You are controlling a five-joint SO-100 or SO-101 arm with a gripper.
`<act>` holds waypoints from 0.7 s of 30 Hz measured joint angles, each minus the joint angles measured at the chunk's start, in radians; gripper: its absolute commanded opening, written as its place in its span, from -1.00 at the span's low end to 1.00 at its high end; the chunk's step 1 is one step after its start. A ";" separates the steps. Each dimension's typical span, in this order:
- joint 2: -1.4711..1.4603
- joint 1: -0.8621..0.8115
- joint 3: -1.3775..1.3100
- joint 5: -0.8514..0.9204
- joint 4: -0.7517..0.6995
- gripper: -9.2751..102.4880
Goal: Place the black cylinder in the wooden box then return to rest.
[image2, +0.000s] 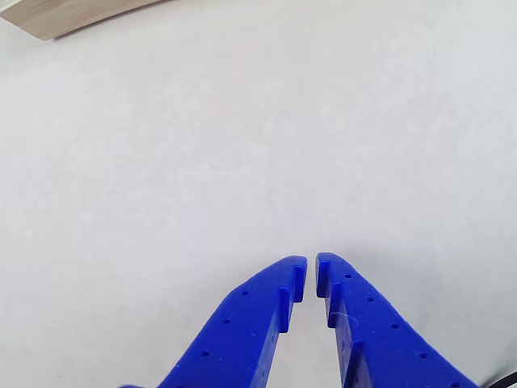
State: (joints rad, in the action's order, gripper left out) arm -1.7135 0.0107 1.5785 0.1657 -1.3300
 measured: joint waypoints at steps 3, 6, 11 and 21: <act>0.000 0.000 0.000 0.000 -0.017 -0.84; 0.000 0.000 0.000 0.000 -0.028 -0.84; 0.000 0.000 0.000 0.000 -0.028 -0.83; 0.000 0.000 0.000 0.000 -0.028 -0.83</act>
State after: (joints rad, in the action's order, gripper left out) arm -1.7135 0.0107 1.5785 0.1657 -1.3576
